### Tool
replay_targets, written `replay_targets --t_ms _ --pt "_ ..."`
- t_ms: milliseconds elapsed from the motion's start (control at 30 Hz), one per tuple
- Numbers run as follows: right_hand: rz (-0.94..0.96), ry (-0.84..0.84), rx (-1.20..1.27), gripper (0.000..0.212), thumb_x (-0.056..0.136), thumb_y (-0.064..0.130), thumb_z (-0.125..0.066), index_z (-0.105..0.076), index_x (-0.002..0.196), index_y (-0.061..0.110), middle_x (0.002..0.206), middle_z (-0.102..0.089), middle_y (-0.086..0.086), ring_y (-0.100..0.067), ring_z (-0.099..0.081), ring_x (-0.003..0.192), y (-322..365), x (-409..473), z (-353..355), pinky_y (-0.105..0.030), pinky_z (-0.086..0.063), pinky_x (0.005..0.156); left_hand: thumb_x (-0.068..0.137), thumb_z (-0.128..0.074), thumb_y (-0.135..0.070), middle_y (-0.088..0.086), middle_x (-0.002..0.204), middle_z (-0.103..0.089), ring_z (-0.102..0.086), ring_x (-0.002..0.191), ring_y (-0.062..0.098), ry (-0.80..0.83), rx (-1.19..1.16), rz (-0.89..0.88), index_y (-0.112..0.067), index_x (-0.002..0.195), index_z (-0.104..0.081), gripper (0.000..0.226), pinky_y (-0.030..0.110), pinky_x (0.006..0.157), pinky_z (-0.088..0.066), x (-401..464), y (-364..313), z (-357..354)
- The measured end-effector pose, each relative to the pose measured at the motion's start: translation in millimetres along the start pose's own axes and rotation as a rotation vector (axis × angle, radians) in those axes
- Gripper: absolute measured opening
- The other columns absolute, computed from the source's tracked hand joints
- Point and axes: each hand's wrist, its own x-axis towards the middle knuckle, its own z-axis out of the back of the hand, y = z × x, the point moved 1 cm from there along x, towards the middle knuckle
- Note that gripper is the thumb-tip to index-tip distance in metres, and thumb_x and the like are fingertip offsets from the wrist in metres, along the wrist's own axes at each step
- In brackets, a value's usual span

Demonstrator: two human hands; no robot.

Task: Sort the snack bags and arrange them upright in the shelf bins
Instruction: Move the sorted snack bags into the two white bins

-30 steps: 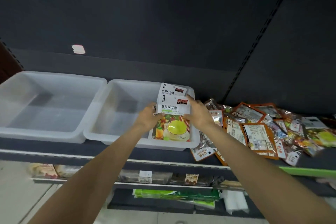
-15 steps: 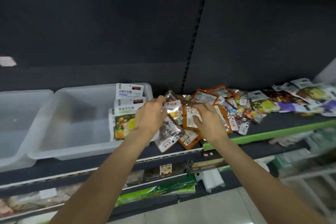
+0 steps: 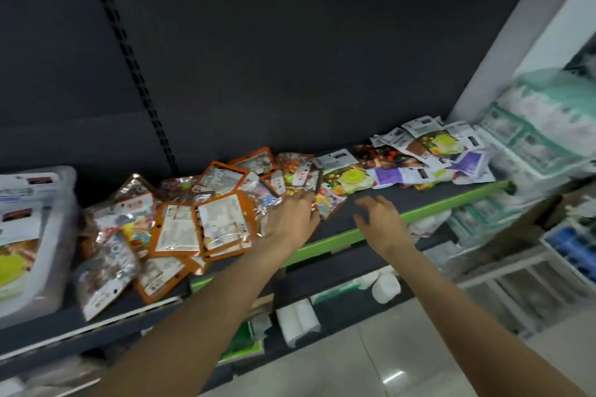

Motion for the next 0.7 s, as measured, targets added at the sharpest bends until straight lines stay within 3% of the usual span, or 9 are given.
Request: replay_targets --t_ms 200,400,500,700 --pt "-0.008 0.053 -0.039 0.053 0.096 0.026 -0.051 -0.032 0.143 0.012 0.143 -0.037 -0.012 -0.031 -0.032 0.131 -88 70 13 -0.044 -0.040 0.101 0.096 -0.049 -0.028 0.010 0.137 -0.045 -0.042 0.126 0.028 0.059 -0.011 0.051 -0.015 0.138 -0.040 0.045 0.039 0.098 -0.043 71 -45 -44" --pt "-0.001 0.043 -0.002 0.052 0.094 0.021 -0.053 -0.033 0.142 0.016 0.143 -0.035 -0.010 -0.028 -0.031 0.132 -134 147 16 -0.041 -0.042 0.097 0.094 -0.054 -0.031 0.011 0.149 -0.032 -0.030 0.137 0.026 0.190 -0.030 0.010 -0.012 0.147 -0.026 0.063 0.032 0.111 -0.027 159 -52 -73" --pt "0.009 0.055 -0.055 0.058 0.095 0.024 -0.052 -0.026 0.146 0.013 0.148 -0.029 -0.009 -0.027 -0.026 0.137 -152 182 14 -0.041 -0.035 0.105 0.096 -0.052 -0.031 0.015 0.151 -0.029 -0.029 0.138 0.029 0.229 -0.031 0.065 -0.010 0.149 -0.023 0.064 0.036 0.112 -0.028 208 -52 -86" --pt "0.096 0.105 -0.144 0.070 0.095 0.042 -0.047 -0.012 0.151 0.019 0.158 -0.011 -0.008 -0.026 -0.006 0.146 -182 236 13 -0.040 -0.012 0.119 0.078 -0.065 -0.059 0.011 0.158 0.015 0.010 0.146 0.027 0.368 0.084 0.268 -0.015 0.150 0.012 0.115 0.042 0.119 -0.005 254 -41 -103"
